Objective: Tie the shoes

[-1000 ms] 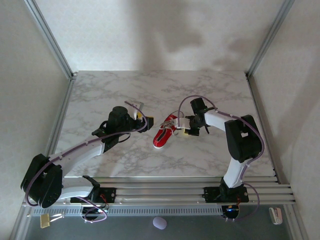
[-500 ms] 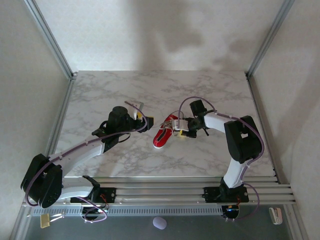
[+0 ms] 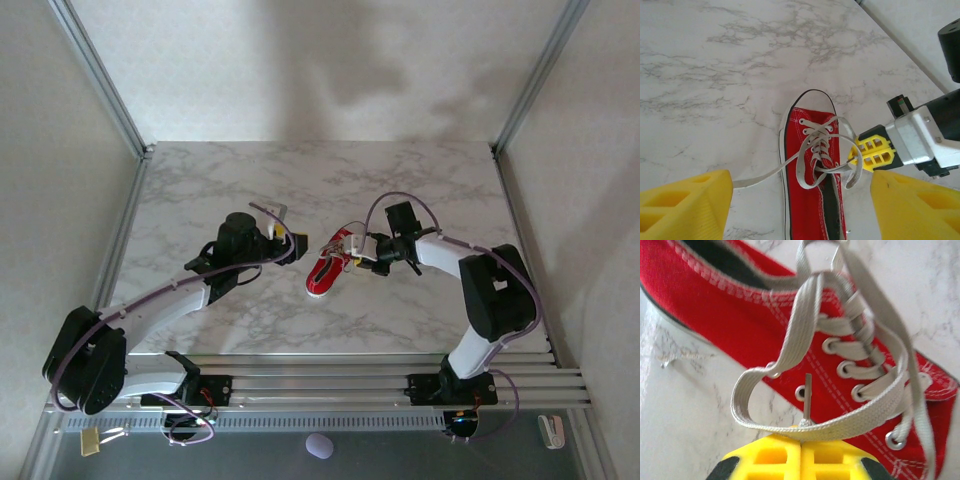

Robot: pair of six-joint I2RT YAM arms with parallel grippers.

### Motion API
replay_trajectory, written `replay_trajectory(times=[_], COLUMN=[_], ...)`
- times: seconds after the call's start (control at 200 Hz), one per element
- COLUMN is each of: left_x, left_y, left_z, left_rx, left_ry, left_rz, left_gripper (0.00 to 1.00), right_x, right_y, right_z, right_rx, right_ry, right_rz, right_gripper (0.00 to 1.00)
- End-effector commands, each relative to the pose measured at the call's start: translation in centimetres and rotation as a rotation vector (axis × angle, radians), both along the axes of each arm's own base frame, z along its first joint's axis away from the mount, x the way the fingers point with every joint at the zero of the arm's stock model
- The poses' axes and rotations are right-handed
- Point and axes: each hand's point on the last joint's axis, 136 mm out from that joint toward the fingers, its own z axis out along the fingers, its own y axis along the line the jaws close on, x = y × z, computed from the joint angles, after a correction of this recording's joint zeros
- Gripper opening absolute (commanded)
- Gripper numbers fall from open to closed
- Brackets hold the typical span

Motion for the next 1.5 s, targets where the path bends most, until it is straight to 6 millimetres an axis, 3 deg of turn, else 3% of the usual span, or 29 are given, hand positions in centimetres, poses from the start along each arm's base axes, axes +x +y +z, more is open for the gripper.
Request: replay_trajectory(times=[0.0,0.165,0.516,0.821,1.226,1.491], left_x=[0.2,-0.1,-0.8,-0.1,0.6,1.2], left_y=[-1.0,-2.5,-6.5,-8.0,-10.0,-10.9], left_z=[0.9,0.8,-1.0,-2.4,-4.2,-4.9], left_rx=[-0.090,-0.225,-0.367,-0.473,-0.459,-0.469], left_ry=[0.024,0.108,0.256,0.342,0.389,0.408], left_rz=[-0.016,-0.046,-0.110,-0.090,-0.108,-0.120], left_gripper=[0.75,0.75,0.56,0.34,0.35,0.26], right_x=[-0.5,-0.5,-0.3,-0.4,-0.5,-0.6], right_y=[1.2,1.9,3.2,3.4,3.5,3.5], right_z=[1.9,2.8,4.6,4.8,4.8,4.7], right_rx=[0.097,0.164,0.274,0.291,0.293,0.290], right_ry=[-0.002,0.006,0.004,0.004,0.009,0.014], right_rz=[0.004,-0.006,-0.012,-0.014,-0.011,-0.009], right_gripper=[0.00,0.00,0.00,0.00,0.00,0.00])
